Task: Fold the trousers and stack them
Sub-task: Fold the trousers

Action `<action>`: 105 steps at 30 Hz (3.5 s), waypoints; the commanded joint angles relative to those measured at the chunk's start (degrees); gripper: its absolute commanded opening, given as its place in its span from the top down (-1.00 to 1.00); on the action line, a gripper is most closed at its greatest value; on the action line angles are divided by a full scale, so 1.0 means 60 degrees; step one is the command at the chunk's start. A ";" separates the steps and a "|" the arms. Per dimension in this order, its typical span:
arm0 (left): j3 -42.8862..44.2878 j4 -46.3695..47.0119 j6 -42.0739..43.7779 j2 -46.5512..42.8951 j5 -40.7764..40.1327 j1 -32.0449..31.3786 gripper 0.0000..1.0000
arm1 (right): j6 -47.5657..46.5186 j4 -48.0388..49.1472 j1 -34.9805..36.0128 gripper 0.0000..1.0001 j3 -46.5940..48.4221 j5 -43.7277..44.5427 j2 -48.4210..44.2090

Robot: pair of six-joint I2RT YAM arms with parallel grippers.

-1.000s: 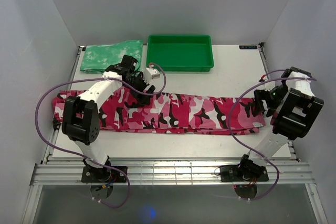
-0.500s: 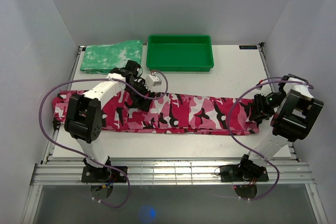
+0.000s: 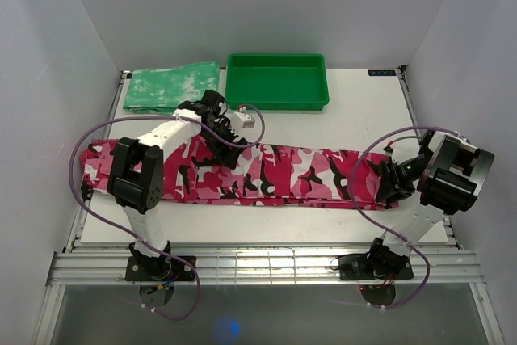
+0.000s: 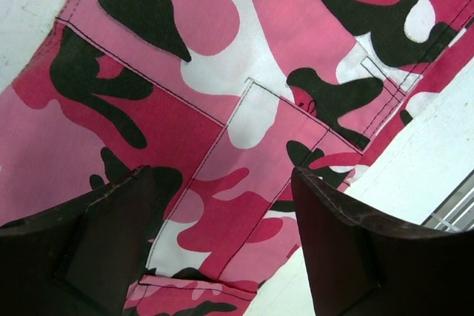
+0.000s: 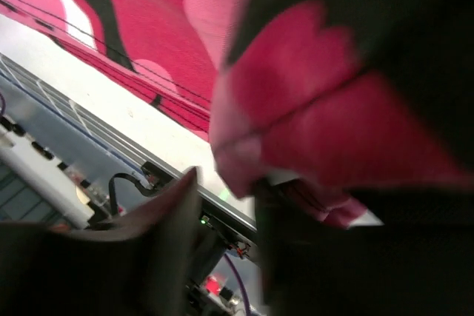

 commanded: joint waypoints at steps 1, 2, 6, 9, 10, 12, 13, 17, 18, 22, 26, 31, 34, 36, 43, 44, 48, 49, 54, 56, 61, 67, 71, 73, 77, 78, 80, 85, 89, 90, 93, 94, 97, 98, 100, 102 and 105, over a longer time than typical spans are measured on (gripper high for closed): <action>-0.0022 0.0301 -0.0057 -0.0445 0.0130 0.0015 -0.72 | -0.0185 0.0272 0.0025 0.04 -0.0289 0.0705 0.0415; -0.0139 0.0374 0.0060 -0.0534 -0.0059 0.0015 -0.72 | -0.0156 0.0403 0.0025 -0.03 -0.0304 0.0793 0.0502; -0.0944 0.0434 0.1055 -0.1119 -0.0644 0.0015 -0.68 | -0.0068 0.0886 -0.0004 -0.21 -0.0377 0.1407 0.0664; -0.1808 0.0405 0.1656 -0.1559 -0.1754 0.0030 -0.65 | -0.0024 0.0960 -0.0091 -0.34 -0.0363 0.1716 0.0825; -0.2057 0.0419 0.1831 -0.1633 -0.2079 0.0059 -0.64 | 0.0020 0.1048 -0.0107 -0.37 -0.0334 0.1861 0.0854; -0.2804 0.0536 0.1950 -0.1882 -0.2636 0.0277 -0.63 | 0.0093 0.1165 -0.0165 -0.44 -0.0246 0.2009 0.0884; -0.3053 0.0580 0.1979 -0.1941 -0.3190 0.0366 -0.63 | 0.0180 0.1267 -0.0194 -0.56 -0.0231 0.2169 0.0913; -0.3714 0.0829 0.2009 -0.2190 -0.3533 0.1214 -0.63 | 0.0240 0.1532 -0.0312 -0.77 -0.0173 0.2624 0.1074; -0.3598 0.0771 0.2009 -0.2292 -0.3417 0.1593 -0.64 | 0.0254 0.1547 -0.0384 -0.78 -0.0144 0.2668 0.1132; -0.2559 -0.0033 0.1965 -0.2804 -0.1749 0.2825 -0.73 | 0.0269 0.1576 -0.0531 -0.83 0.0061 0.2887 0.1323; -0.1811 -0.0795 0.2067 -0.2835 -0.1511 0.4402 -0.76 | 0.0240 0.1679 -0.0678 -0.94 0.0222 0.3049 0.1469; -0.1532 -0.0943 0.2199 -0.2498 -0.1891 0.5960 -0.76 | 0.0254 0.1693 -0.0868 -0.95 0.0501 0.3210 0.1675; -0.1532 -0.0608 0.2185 -0.2220 -0.2343 0.6752 -0.74 | 0.0181 0.1780 -0.1043 -0.96 0.0750 0.3516 0.1821; -0.1270 -0.0416 0.1835 -0.1986 -0.2521 0.7263 -0.72 | 0.0079 0.1767 -0.1262 -0.96 0.1056 0.3678 0.1982; -0.0463 -0.0679 0.0999 -0.1400 -0.2581 0.8261 -0.70 | -0.0068 0.1474 -0.1733 -0.96 0.2476 0.3987 0.2509; -0.0463 -0.0781 0.0926 -0.1356 -0.2624 0.8349 -0.69 | -0.0068 0.1445 -0.1747 -0.96 0.2595 0.4001 0.2583; -0.0696 -0.0987 0.0691 -0.1369 -0.2771 0.8906 -0.65 | -0.0112 0.1415 -0.1791 -0.96 0.2845 0.4324 0.2671; -0.0769 -0.1103 0.0662 -0.1471 -0.2815 0.9008 -0.62 | -0.0112 0.1386 -0.1791 -0.97 0.2889 0.4309 0.2686; -0.1560 -0.1222 0.0983 -0.1970 -0.3210 0.9798 -0.60 | -0.0097 0.1284 -0.1791 -0.97 0.3006 0.4207 0.2686; -0.1912 -0.1178 0.1174 -0.2087 -0.3240 1.0033 -0.60 | -0.0097 0.1283 -0.1791 -0.97 0.3021 0.4192 0.2715; -0.2278 -0.1163 0.1043 -0.1912 -0.2846 1.0152 -0.60 | -0.0097 0.1196 -0.1791 -0.96 0.3065 0.4163 0.2774; -0.2425 -0.1207 0.0691 -0.1502 -0.1849 1.0167 -0.50 | -0.0083 0.1034 -0.1791 -0.96 0.3241 0.4133 0.2759; -0.2396 -0.1338 0.0632 -0.1516 -0.1001 1.0167 -0.42 | -0.0068 0.0990 -0.1791 -0.96 0.3226 0.4148 0.2715; -0.2425 -0.1412 0.0661 -0.1574 -0.0853 1.0152 -0.35 | -0.0039 0.0961 -0.1791 -0.96 0.3240 0.4133 0.2715; -0.2440 -0.1354 0.0676 -0.1677 -0.0545 1.0152 -0.30 | 0.0005 0.0932 -0.1747 -0.96 0.3255 0.4133 0.2759; -0.2440 -0.1324 0.0647 -0.1663 -0.0530 1.0152 -0.30 | 0.0020 0.0917 -0.1747 -0.96 0.3255 0.4133 0.2759; -0.2455 -0.1120 0.0501 -0.1561 -0.0603 1.0152 -0.29 | 0.0020 0.0931 -0.1689 -0.97 0.3226 0.4162 0.2774; -0.2411 -0.0505 0.0120 -0.1487 -0.1436 1.0152 -0.35 | 0.0035 0.0859 -0.1645 -0.96 0.3343 0.4192 0.2803; -0.2061 -0.0372 0.0134 -0.1546 -0.1496 1.0152 -0.36 | 0.0020 0.0844 -0.1630 -0.97 0.3372 0.4236 0.2803; -0.1958 -0.0386 0.0149 -0.1473 -0.1511 1.0137 -0.36 | 0.0020 0.0844 -0.1630 -0.96 0.3387 0.4250 0.2803; -0.1592 -0.0532 0.0192 -0.1152 -0.1453 1.0152 -0.36 | 0.0005 0.0829 -0.1630 -0.96 0.3402 0.4265 0.2817; -0.1518 -0.0591 0.0193 -0.1063 -0.1351 1.0152 -0.36 | 0.0020 0.0829 -0.1630 -0.97 0.3387 0.4251 0.2832; -0.1269 -0.0708 0.0149 -0.0887 -0.0941 1.0137 -0.36 | 0.0020 0.0844 -0.1630 -0.97 0.3343 0.4280 0.2803; -0.1239 -0.0738 0.0149 -0.0872 -0.0780 1.0108 -0.36 | 0.0020 0.0844 -0.1630 -0.96 0.3329 0.4280 0.2803; -0.1239 -0.0782 0.0207 -0.0857 -0.0648 1.0021 -0.35 | 0.0035 0.0858 -0.1616 -0.96 0.3328 0.4265 0.2788; -0.1326 -0.0826 0.0236 -0.0872 -0.0472 0.9962 -0.34 | 0.0035 0.0873 -0.1616 -0.96 0.3285 0.4280 0.2774; -0.1415 -0.0870 0.0237 -0.0828 -0.0369 0.9830 -0.31 | 0.0049 0.0873 -0.1601 -0.96 0.3255 0.4280 0.2774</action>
